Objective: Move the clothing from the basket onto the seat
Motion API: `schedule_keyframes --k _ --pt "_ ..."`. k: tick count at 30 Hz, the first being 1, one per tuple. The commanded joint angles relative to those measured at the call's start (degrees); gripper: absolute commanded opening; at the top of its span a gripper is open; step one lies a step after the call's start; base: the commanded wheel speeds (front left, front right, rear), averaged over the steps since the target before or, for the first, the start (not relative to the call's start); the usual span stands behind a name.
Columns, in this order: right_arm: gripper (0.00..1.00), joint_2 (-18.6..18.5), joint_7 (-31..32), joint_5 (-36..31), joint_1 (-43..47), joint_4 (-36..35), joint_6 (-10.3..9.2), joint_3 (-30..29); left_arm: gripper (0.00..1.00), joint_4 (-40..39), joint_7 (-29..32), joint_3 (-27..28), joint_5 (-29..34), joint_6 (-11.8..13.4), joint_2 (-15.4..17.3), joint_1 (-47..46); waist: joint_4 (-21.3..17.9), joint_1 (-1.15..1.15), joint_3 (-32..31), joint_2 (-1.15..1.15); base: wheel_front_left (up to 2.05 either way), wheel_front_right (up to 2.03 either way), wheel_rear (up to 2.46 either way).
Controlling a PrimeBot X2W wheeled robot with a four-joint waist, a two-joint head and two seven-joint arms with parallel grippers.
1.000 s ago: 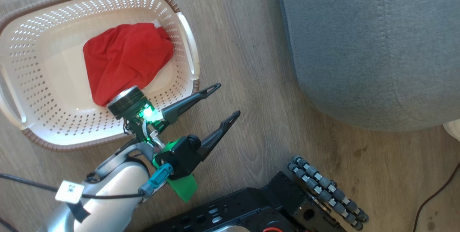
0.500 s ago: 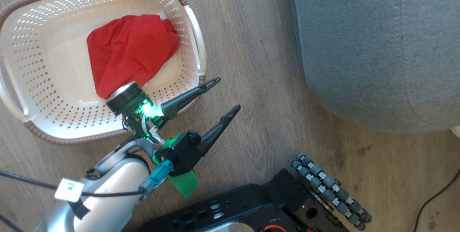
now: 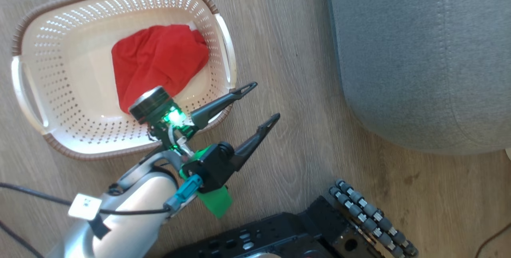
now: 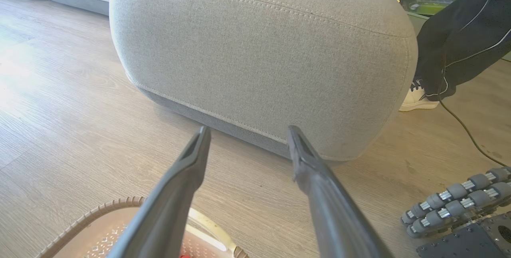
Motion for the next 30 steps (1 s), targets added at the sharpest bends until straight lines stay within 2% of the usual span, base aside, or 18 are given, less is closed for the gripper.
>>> schedule_keyframes --k 1,9,18,24,30 --pt "1.00 -2.3 0.4 -2.0 2.4 -1.1 -0.02 -0.1 1.00 -1.3 -0.3 0.7 -0.4 0.1 -0.9 0.3 0.2 0.00 -1.9 0.00 0.00 0.00 0.00" --pt "1.00 -2.5 3.7 -8.8 6.9 -1.0 -0.02 0.6 1.00 0.7 -0.3 -1.4 -1.1 -0.5 -4.8 1.7 0.9 0.00 -10.1 0.00 0.00 0.00 0.00" --pt "1.00 -2.9 3.9 -15.5 10.1 -1.0 -0.02 3.8 1.00 1.2 -0.3 0.0 -2.1 -0.2 -9.4 4.6 1.1 0.00 -20.3 0.00 0.00 0.00 0.00" --pt "1.00 -3.0 1.5 -18.0 11.7 -1.7 -0.02 6.3 1.00 1.6 -0.3 1.6 -2.0 -0.4 -11.3 7.2 1.2 0.00 -25.7 0.00 0.00 0.00 0.00" --pt "1.00 -1.5 -4.0 -17.1 12.6 -4.4 -0.02 7.8 1.00 1.6 -0.3 3.6 -1.7 -0.5 -12.6 9.3 1.7 0.00 -29.8 0.00 0.00 0.00 0.00"
